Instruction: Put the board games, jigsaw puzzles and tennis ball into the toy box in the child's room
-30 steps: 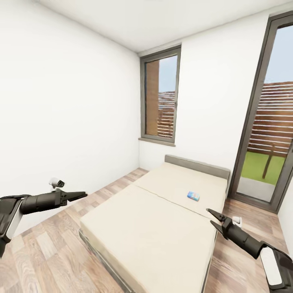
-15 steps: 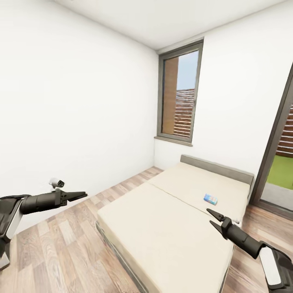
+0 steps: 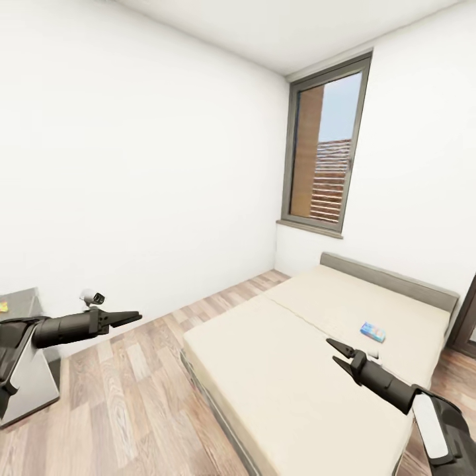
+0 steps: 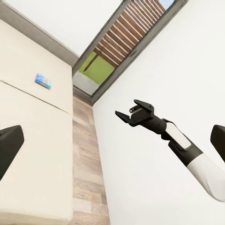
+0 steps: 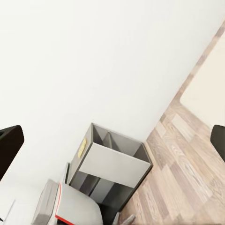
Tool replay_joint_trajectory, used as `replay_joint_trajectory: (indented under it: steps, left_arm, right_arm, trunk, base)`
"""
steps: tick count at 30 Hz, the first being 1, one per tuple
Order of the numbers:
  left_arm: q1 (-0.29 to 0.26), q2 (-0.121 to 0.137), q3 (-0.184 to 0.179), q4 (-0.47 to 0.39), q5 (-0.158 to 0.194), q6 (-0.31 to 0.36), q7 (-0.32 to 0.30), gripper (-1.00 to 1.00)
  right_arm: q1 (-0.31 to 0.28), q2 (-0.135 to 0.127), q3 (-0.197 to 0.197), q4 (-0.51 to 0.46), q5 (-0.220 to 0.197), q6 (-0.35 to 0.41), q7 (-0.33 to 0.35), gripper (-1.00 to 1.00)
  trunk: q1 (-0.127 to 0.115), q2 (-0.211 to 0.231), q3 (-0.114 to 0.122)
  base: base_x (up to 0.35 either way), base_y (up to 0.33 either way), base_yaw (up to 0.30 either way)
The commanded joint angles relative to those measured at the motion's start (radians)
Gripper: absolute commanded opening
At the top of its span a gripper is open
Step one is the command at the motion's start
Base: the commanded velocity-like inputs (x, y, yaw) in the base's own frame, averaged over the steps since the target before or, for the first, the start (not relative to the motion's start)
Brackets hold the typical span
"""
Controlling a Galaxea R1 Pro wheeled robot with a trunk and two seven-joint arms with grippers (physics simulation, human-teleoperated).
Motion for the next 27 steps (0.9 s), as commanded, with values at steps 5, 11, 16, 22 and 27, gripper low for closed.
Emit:
replay_joint_trajectory:
  steps: [5, 11, 16, 22, 27]
  left_arm:
    - [-0.001, 0.000, 0.000, 0.001, -0.001, 0.011, -0.004, 1.00]
    - [-0.001, 0.000, 0.000, 0.001, -0.001, 0.011, -0.005, 1.00]
    - [-0.001, 0.000, -0.001, 0.001, -0.001, 0.011, -0.005, 1.00]
    - [-0.001, 0.000, -0.001, 0.001, 0.000, 0.011, -0.005, 1.00]
    - [-0.001, -0.001, -0.002, 0.001, 0.000, 0.011, -0.005, 1.00]
  right_arm:
    - [0.000, 0.001, 0.000, -0.002, 0.000, 0.006, 0.003, 1.00]
    - [0.000, 0.004, 0.000, -0.002, 0.000, 0.006, 0.003, 1.00]
    - [0.000, 0.002, 0.000, -0.002, 0.000, 0.006, 0.003, 1.00]
    - [0.000, 0.004, 0.000, -0.003, 0.000, 0.006, 0.002, 1.00]
    - [0.000, 0.004, 0.000, -0.003, 0.000, 0.006, 0.002, 1.00]
  trunk:
    - [0.000, -0.001, -0.005]
    - [0.000, -0.001, -0.010]
    - [0.000, -0.001, -0.014]
    - [0.000, -0.001, -0.019]
    - [0.000, -0.001, -0.023]
  base:
    - [0.000, -0.099, 0.273]
    - [0.000, -0.238, 0.272]
    - [0.000, -0.196, 0.272]
    - [0.000, -0.038, 0.271]
    - [0.000, -0.004, 0.271]
